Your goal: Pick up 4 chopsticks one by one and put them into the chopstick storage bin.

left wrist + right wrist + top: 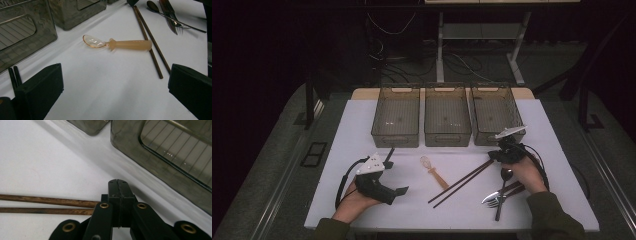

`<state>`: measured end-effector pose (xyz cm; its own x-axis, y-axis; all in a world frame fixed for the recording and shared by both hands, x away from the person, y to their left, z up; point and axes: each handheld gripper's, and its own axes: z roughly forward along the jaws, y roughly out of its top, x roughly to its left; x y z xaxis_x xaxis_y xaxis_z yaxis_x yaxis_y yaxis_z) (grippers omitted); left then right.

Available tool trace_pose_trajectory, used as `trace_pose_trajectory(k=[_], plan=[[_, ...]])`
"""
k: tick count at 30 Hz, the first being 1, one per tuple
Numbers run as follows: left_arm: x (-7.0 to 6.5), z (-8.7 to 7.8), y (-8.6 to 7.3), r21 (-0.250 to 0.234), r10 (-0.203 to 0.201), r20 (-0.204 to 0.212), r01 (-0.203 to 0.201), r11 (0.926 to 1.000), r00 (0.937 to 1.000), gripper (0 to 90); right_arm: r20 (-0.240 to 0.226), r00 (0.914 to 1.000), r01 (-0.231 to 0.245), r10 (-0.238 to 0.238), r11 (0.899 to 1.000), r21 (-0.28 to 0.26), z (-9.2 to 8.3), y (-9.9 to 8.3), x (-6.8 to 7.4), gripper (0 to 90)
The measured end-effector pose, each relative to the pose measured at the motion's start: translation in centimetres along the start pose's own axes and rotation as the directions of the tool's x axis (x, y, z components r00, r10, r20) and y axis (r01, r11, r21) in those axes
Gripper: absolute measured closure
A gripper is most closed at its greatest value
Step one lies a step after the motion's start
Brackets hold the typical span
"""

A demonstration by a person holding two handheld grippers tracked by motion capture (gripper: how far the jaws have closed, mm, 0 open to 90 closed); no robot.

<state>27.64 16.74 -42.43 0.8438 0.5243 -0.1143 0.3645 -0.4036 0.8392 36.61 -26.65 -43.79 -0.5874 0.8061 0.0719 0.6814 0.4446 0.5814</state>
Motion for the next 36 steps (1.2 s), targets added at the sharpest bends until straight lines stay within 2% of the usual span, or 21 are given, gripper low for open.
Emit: trace_pose_trajectory(k=[10,36], plan=[[0.0,0.0,0.0,0.002,0.0,0.002,0.0,1.0,1.0,0.0,-0.005,1.0,-0.003,0.003,1.0,0.013,-0.1,-0.3,-0.1,89.9],[-0.1,0.0,0.0,0.002,-0.002,0.0,0.002,1.0,1.0,0.0,-0.024,0.9993,0.03,-0.029,0.998,0.053,-1.2,-1.5,0.4,90.0]])
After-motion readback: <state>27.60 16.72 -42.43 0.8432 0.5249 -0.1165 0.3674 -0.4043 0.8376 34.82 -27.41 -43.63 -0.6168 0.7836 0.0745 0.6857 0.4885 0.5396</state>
